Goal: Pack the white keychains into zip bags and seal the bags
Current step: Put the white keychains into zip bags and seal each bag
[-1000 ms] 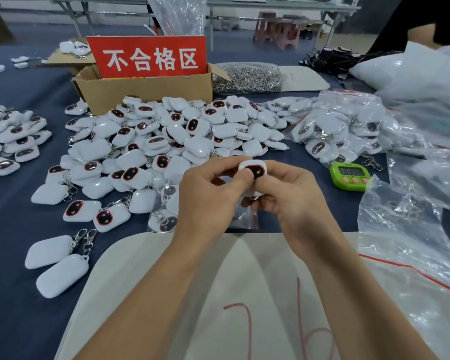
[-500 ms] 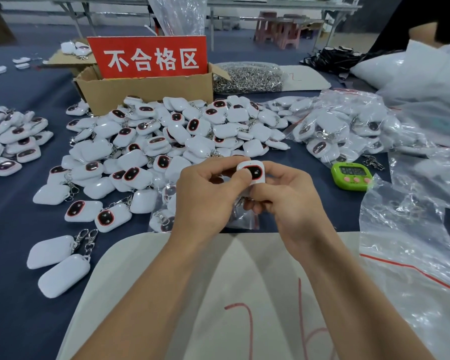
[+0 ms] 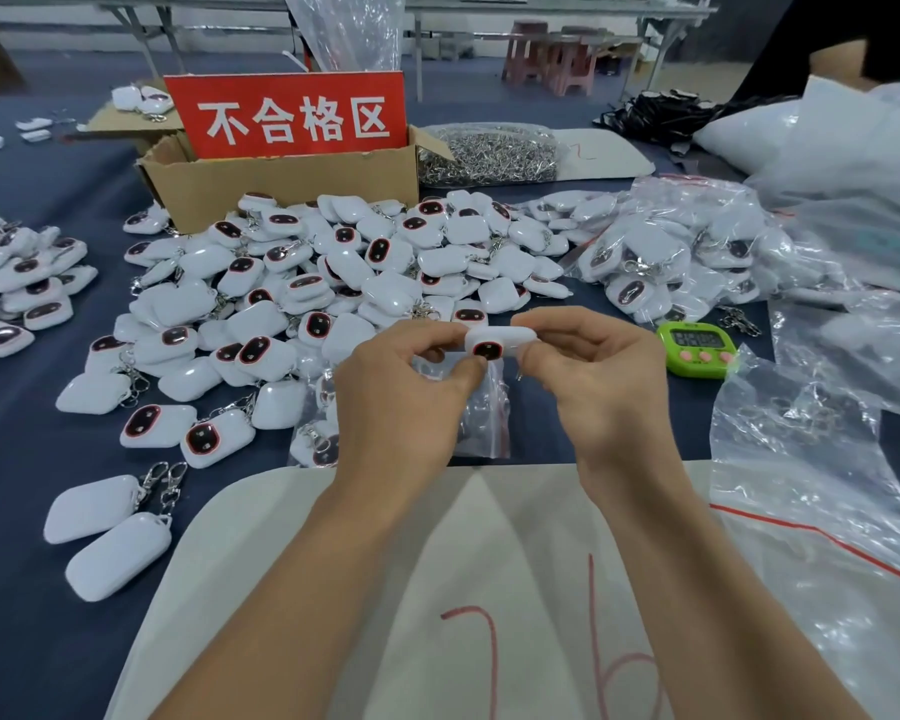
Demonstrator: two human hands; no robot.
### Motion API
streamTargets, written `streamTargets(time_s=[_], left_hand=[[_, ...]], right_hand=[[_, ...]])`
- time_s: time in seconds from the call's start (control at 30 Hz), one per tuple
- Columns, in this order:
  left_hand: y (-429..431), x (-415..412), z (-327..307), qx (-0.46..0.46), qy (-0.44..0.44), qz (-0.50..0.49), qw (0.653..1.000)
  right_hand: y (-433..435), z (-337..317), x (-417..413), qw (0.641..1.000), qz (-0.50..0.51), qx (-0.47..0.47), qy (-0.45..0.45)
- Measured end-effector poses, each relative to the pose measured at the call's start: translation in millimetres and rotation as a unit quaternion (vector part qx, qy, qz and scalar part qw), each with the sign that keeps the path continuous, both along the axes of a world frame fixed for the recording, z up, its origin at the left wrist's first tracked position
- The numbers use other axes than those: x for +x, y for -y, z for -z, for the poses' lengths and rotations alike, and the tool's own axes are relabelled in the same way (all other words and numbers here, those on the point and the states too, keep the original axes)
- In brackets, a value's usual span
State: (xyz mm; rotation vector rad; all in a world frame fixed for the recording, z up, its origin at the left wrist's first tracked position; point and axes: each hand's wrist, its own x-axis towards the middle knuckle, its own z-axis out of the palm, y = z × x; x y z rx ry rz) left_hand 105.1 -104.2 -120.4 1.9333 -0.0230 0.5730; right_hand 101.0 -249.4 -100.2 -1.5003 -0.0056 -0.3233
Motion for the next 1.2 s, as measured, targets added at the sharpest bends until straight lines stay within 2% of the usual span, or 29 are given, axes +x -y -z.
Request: streamTargets(time_s=[0.1,0.3,0.5,0.67,0.93,1.2], left_hand=[[1.4,-2.6,1.6,0.015,0.007,0.003,1.0],[0.1,-1.3,-2.2,-0.02,0.001,0.021,1.0],[5.1,-10.4,-2.9,0.084,0.07,0.073,0.991],[4.0,-7.5,0.3,0.043,0.06,0.061,0.995],[3.4,-3.1,1.6,-0.012,0.021,0.1,0.995],[4.6,-5.1,3.6,0.016,0.026,0.054,0.998]], right_hand=[[-1.8,1.3,0.3,1.0,0.013,-0.014,0.011],[-0.3,1.3,0.2,1.0,-0.005,0.004,0.007],[1.9,2.8,1.4,0.997,-0.004,0.053,-0.06],[0.9,-0.2,0.5,0.991,-0.039,0.065,-0.108],[6.7,-0.7,0.0,0.997,-0.044,-0.021,-0.057],[7.9,-1.2,2.3,0.994,-0.065,-0.048,-0.077]])
